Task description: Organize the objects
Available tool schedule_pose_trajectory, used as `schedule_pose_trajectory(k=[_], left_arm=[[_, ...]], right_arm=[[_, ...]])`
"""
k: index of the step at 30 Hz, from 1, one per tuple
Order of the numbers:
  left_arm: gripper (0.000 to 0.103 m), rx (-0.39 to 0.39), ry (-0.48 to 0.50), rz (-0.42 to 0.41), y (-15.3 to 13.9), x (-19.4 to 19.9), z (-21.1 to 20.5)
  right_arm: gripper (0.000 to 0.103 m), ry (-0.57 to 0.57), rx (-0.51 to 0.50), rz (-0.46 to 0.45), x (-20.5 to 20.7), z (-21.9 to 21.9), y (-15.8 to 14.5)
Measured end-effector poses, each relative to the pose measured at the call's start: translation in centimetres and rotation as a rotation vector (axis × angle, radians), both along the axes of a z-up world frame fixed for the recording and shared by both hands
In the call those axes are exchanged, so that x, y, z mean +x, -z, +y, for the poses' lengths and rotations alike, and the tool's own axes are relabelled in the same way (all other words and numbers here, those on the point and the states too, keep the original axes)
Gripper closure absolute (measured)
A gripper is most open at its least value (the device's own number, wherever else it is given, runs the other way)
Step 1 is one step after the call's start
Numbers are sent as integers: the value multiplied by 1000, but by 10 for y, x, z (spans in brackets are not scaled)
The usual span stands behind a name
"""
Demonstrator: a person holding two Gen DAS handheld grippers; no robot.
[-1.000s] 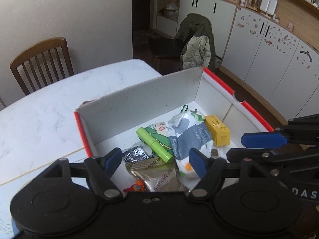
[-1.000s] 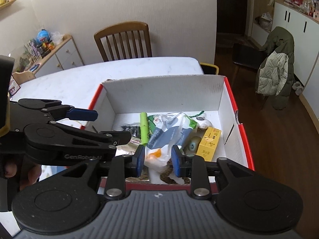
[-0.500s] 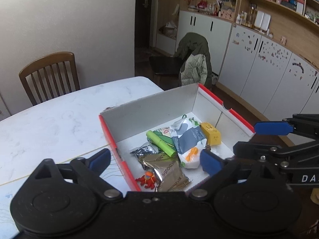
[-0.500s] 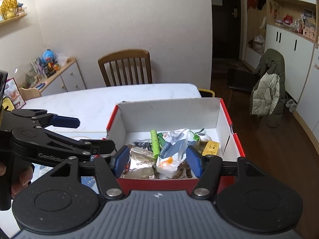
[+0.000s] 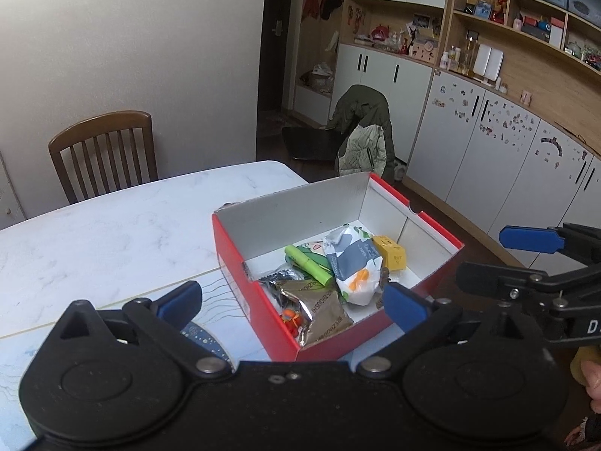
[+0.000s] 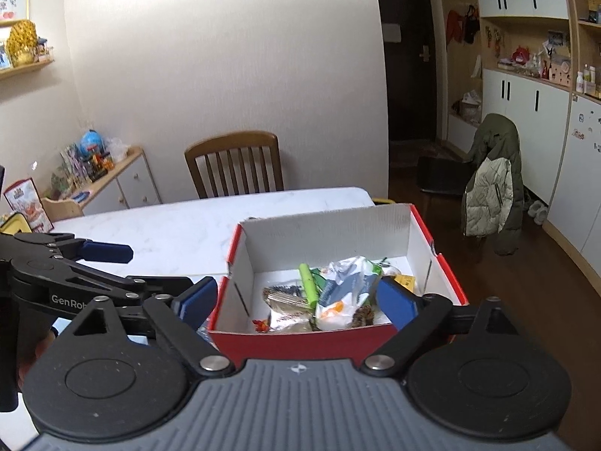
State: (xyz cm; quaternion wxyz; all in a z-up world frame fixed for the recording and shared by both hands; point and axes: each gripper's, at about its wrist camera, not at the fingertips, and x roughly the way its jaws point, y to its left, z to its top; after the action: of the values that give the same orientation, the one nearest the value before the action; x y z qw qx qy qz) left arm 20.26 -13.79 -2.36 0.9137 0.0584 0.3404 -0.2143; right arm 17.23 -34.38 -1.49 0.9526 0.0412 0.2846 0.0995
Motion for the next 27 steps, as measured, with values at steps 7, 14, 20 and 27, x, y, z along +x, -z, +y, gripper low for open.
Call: schedule_pose_trajectory(k=[7,14,20,27], left_arm=[[0,-24,10,-15,-5,-14,18],[0,-20,23,-27,-3,-26,30],[0,-20,24,-26,-2,-30,42],[0,-19,43,-28,-4,-36,51]], right_arm=[[5,31,-10,-37,-18,15,-3],[5,61,-19,-29,-31,27,1],[5,79,-17,-30,-41,36,0],[5,93,-18,-26,-54,47,2]])
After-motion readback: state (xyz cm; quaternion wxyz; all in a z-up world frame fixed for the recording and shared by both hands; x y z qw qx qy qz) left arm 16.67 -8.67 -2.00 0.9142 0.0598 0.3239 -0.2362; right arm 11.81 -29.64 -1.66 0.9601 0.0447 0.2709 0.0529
